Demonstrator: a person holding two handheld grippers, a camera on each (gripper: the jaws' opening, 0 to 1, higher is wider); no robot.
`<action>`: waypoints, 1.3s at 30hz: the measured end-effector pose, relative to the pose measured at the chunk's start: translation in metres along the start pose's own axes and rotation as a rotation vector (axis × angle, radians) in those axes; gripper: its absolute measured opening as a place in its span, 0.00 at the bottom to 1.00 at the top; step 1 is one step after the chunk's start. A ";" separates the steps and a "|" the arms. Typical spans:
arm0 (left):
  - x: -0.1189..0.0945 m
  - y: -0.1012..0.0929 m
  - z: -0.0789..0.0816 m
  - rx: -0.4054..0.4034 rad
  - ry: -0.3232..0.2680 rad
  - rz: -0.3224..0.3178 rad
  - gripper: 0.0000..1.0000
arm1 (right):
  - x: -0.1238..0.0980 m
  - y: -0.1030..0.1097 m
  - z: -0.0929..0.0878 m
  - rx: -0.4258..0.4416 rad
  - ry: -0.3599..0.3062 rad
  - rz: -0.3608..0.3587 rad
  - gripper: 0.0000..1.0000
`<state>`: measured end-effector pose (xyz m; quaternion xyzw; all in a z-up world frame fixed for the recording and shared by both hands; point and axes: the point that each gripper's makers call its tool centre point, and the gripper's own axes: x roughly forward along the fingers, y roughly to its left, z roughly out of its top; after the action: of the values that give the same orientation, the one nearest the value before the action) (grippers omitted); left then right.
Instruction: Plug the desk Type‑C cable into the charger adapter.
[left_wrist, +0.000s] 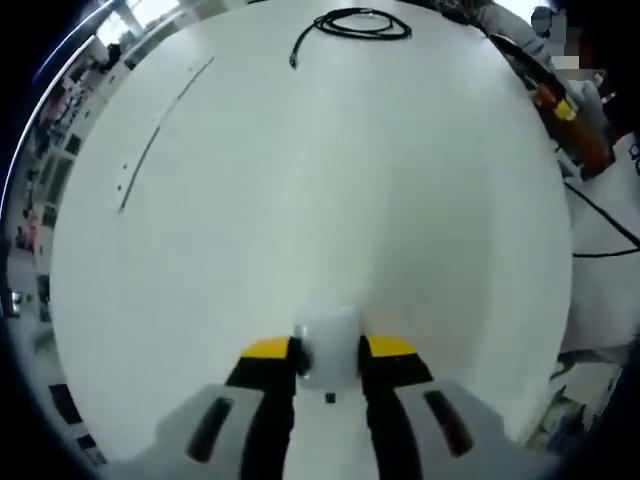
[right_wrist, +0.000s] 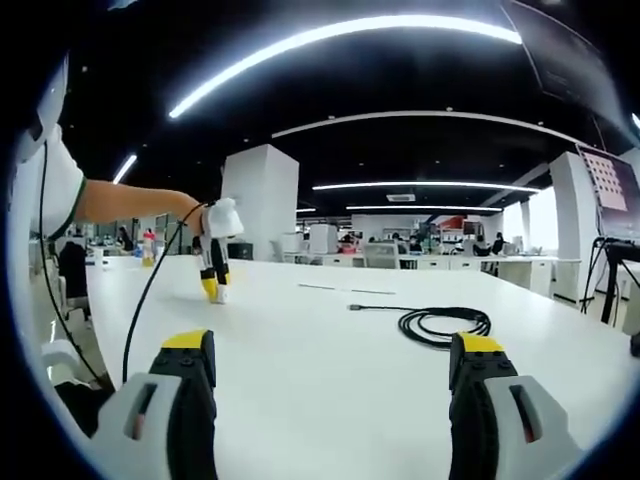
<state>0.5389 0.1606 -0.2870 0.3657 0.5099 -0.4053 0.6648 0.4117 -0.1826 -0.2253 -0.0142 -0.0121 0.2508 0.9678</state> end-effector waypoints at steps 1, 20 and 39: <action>0.000 0.001 -0.001 -0.004 -0.001 0.004 0.24 | 0.000 0.000 0.000 -0.001 -0.001 0.001 0.99; -0.004 -0.045 -0.005 0.061 0.012 -0.015 0.24 | 0.003 0.009 -0.001 0.006 -0.004 0.027 0.99; -0.007 -0.088 -0.004 0.097 0.008 -0.034 0.24 | 0.002 0.010 -0.003 0.015 -0.006 0.031 0.99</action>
<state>0.4559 0.1300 -0.2876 0.3902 0.4984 -0.4394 0.6374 0.4090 -0.1726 -0.2285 -0.0065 -0.0127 0.2661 0.9639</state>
